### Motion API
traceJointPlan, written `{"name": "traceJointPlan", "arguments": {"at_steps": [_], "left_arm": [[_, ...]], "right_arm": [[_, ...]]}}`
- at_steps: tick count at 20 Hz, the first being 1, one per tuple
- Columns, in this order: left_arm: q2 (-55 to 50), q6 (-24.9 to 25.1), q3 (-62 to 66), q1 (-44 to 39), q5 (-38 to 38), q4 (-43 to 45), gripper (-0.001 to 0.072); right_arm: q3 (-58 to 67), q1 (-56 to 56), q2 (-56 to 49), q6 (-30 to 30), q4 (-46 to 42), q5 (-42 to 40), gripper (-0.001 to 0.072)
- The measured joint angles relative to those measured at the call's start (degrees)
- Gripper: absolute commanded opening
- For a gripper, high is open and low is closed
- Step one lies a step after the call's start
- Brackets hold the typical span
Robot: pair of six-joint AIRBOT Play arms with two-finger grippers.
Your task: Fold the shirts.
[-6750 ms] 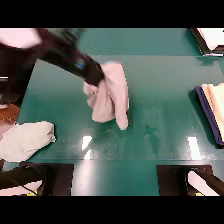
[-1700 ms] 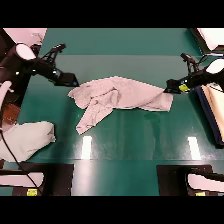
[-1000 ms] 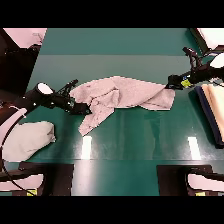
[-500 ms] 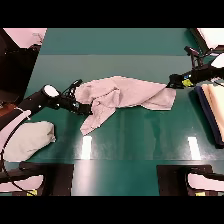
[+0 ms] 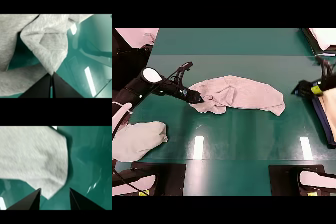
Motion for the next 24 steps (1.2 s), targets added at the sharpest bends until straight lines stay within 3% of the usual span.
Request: {"name": "traceJointPlan", "arguments": {"at_steps": [4,9,10,11,12,18,24], "left_arm": [[0.26,0.0,0.87,0.0,-0.39,0.31,0.0024],[0.33,0.0,1.14,0.0,-0.42,0.28,0.0024],[0.33,0.0,1.16,0.0,-0.44,0.31,0.0024],[0.33,0.0,1.16,0.0,-0.42,0.33,0.0024],[0.33,0.0,1.16,0.0,-0.44,0.31,0.0023],[2.56,-3.06,6.1,0.0,-2.43,4.87,0.0023],[12.48,-4.98,29.49,0.0,-4.26,13.22,0.0023]], "right_arm": [[-10.6,-2.51,0.02,-4.17,6.88,0.98,0.0413],[-18.4,-0.83,0.02,-6.82,13.97,-3.34,0.0389],[-19.02,0.04,0.02,-7.02,14.45,-4.48,0.0264],[-19.43,0.94,0.02,-7.19,14.95,-5.38,0.0081],[-19.76,1.88,0.02,-7.3,15.43,-6.56,0.0014],[-15.82,4.09,5.01,-7.56,16.44,-8.59,0.0012],[4.61,0.92,19.58,-7.23,16.9,-9.09,0.0011]]}}
